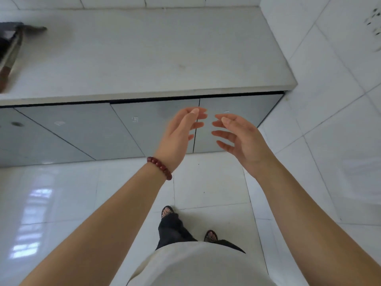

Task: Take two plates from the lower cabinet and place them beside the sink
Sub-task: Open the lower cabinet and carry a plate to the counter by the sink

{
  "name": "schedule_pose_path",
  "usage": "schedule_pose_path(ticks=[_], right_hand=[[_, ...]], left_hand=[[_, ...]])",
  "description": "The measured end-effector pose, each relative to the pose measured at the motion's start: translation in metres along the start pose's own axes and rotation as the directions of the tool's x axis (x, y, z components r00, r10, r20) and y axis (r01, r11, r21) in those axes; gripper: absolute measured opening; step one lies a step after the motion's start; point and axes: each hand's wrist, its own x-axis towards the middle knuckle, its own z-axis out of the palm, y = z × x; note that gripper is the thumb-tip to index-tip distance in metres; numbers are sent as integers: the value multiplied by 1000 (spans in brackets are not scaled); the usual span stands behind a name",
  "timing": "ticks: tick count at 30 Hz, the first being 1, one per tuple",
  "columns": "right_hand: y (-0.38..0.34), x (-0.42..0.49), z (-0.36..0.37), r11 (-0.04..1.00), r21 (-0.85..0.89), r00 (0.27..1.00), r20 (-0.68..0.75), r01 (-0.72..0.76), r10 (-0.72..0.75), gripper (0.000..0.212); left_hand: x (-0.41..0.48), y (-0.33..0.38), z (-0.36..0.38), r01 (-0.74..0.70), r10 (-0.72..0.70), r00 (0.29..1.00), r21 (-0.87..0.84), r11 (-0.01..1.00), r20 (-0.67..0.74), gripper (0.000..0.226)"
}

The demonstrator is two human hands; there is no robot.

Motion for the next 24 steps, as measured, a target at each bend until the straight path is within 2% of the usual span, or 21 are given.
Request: schedule_pose_path(ticks=[5,12,19,24], right_hand=[[-15,38,20,998,44,996,-74,47,-44,23],[-19,82,38,994,104,986,-166,38,-20,20],[-31,135,34,990,135,978,-209,42,-13,13],[-49,180,24,987,158,979,-206,42,-9,24]], left_hand=[[51,13,-25,-23,22,991,6,1000,133,34],[107,21,-46,17,-21,973,17,1000,230,34],[167,22,-48,49,-57,965,38,998,258,33],[214,29,-41,65,-76,961,48,997,267,30]])
